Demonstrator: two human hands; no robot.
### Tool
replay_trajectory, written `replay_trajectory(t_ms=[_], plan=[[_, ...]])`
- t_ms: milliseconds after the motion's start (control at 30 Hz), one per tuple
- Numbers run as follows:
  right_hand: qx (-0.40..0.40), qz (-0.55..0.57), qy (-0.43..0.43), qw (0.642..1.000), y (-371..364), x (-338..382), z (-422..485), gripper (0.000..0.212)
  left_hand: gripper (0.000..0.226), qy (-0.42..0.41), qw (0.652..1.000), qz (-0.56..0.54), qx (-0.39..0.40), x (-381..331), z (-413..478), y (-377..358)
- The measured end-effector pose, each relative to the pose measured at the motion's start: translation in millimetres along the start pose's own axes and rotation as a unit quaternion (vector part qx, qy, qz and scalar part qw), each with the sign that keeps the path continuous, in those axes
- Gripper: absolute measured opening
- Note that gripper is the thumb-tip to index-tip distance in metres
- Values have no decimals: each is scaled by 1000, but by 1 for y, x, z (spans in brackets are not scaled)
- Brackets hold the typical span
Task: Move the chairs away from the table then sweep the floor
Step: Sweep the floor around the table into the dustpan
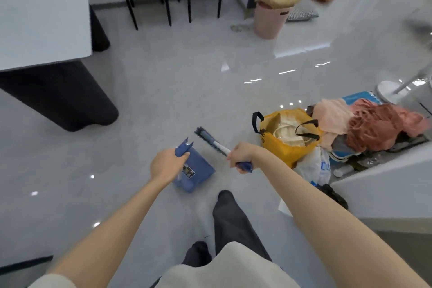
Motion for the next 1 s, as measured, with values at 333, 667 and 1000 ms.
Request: replay_trajectory(t_ms=[333, 667, 1000], plan=[[-25, 25, 12, 999, 110, 75, 114, 10, 33, 87, 988, -104, -78, -35, 129, 65], [-43, -58, 57, 996, 189, 178, 201, 35, 39, 159, 966, -135, -151, -81, 239, 134], [-85, -98, 103, 986, 268, 311, 312, 31, 40, 183, 960, -134, -164, -129, 367, 188]])
Point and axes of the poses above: each hand's wrist, its own z-axis towards the middle knuckle, its own y-axis out of the back of the hand, x = y × z, the point moved 9 cm from there along z, towards the middle knuckle, and after that the axes turned 8 degrees about y, right-handed, at the moved point
